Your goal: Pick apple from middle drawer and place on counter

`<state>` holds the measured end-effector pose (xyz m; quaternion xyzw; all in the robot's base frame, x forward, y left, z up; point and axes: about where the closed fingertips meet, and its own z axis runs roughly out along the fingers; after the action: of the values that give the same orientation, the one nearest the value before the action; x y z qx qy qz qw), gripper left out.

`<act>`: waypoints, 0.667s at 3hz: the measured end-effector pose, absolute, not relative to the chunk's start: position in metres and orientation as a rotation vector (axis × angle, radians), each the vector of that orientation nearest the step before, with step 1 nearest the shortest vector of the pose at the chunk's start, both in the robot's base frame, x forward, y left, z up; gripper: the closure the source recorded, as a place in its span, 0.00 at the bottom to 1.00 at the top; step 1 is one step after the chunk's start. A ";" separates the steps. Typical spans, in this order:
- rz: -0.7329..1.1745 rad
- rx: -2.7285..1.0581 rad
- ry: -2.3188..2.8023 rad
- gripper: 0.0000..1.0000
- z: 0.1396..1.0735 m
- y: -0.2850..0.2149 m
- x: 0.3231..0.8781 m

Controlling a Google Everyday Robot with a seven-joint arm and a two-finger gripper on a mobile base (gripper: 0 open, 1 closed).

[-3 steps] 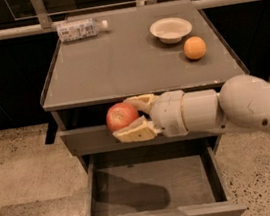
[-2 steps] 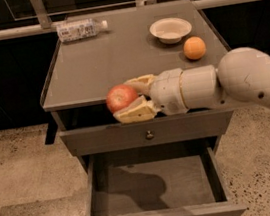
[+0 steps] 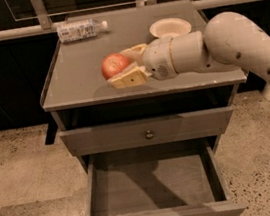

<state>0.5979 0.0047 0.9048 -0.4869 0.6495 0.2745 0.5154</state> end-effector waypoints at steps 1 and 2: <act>0.716 -1.153 1.526 1.00 0.898 0.013 0.629; 0.767 -1.140 1.489 1.00 0.886 0.027 0.655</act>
Offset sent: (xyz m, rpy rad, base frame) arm 0.0930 0.0347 -0.0358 0.1629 0.0091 0.0825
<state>0.6550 0.0266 0.8864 -0.4774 0.6235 0.3213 0.5292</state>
